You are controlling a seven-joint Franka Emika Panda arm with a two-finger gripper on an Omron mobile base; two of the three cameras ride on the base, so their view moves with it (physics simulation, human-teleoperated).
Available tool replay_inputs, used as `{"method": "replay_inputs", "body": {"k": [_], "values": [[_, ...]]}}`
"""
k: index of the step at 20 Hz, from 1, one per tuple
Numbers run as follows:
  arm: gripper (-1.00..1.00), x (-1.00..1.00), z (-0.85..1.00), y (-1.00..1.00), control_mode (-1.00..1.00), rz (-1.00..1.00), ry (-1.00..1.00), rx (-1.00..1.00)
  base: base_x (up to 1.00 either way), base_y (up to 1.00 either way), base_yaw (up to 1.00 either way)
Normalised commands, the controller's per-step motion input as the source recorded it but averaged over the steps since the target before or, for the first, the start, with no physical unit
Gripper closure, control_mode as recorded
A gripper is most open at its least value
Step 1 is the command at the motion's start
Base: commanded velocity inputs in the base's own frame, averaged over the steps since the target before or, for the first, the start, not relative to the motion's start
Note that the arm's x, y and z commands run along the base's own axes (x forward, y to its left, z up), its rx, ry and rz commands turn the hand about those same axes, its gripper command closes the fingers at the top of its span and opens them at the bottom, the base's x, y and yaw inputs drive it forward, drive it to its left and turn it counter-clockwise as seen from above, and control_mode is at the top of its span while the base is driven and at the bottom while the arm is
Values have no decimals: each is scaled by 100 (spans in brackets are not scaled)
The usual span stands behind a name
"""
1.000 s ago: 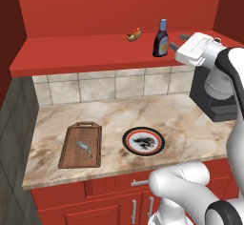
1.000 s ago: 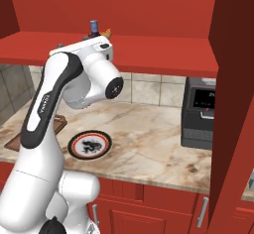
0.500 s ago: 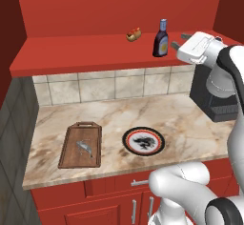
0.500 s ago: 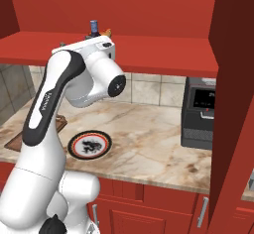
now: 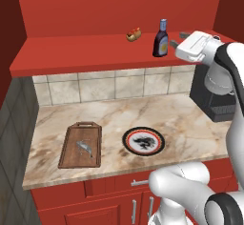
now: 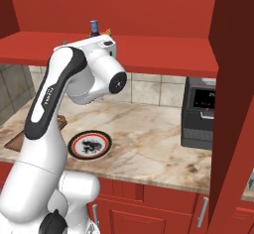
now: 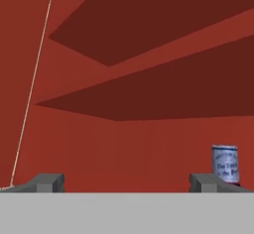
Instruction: Pick the fish from the plate and place it on the cutting board. Then pick the condiment bottle from the cabinet and place it next to the cutting board.
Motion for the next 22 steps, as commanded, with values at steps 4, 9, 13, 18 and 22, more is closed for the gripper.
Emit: {"method": "replay_inputs", "body": {"k": [4,9,13,18,22], "values": [[-100,14,0,0,-100,0,1,0,0,0,0],[-100,13,1,0,-100,0,0,0,0,0,0],[-100,17,0,0,-100,-1,0,0,0,0,0],[-100,17,0,0,-100,-1,0,0,0,0,0],[-100,17,0,0,-100,-1,0,0,0,0,0]]}}
